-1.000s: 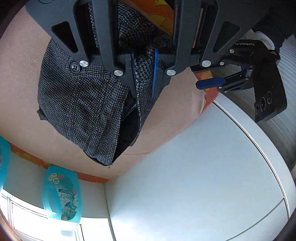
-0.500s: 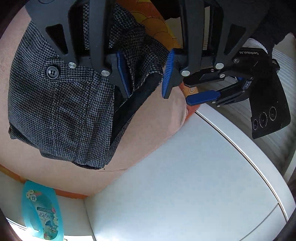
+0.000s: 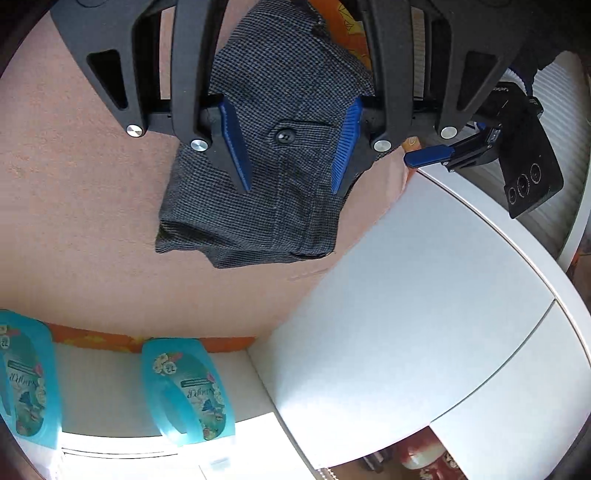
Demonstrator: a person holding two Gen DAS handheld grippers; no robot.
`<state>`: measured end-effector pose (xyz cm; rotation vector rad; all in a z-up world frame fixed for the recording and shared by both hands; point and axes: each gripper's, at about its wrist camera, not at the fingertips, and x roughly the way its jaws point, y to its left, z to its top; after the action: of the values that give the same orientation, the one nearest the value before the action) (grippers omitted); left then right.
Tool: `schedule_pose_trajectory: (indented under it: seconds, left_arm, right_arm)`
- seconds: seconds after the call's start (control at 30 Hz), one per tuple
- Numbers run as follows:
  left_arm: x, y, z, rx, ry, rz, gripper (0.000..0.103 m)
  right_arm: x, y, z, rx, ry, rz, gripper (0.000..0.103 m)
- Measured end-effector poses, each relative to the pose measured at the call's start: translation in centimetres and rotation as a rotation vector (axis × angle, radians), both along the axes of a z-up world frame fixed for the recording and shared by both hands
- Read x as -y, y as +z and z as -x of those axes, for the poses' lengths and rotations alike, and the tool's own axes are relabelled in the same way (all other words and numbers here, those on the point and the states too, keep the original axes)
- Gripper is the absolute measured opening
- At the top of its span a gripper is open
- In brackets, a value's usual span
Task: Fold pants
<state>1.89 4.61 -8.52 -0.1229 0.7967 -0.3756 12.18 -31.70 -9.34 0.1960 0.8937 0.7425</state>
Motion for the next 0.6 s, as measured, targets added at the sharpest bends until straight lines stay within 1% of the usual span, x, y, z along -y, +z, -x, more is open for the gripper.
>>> schedule_pose_trajectory:
  seconds: [0.13,0.27,0.33,0.4,0.5,0.6]
  left_arm:
    - [3.6,0.0,-1.4,-0.013,-0.076,-0.025,0.046]
    - [7.5,-0.2,-2.5,-0.030,-0.164,-0.051,0.046]
    - [9.2,-0.9,-3.2,-0.043,-0.203,-0.074,0.046]
    - [10.0,-1.9,-3.9,-0.067,-0.211,-0.094,0.046]
    - [10.1,-3.5,-4.5,-0.113,-0.208,-0.101,0.046]
    - [9.8,-4.3,-4.0,-0.125,-0.214,-0.109,0.046]
  right_arm:
    - [2.0,-1.3,-3.6,-0.038,-0.060,0.021,0.047]
    - [3.5,-3.4,-7.4,-0.112,-0.096,-0.016,0.047]
    - [3.4,-4.5,-8.9,-0.144,-0.093,-0.028,0.047]
    - [3.1,-5.7,-10.0,-0.178,-0.087,-0.037,0.047]
    - [2.6,-7.2,-11.2,-0.207,-0.085,-0.038,0.047]
    - [2.2,-8.5,-12.2,-0.240,-0.079,-0.053,0.047]
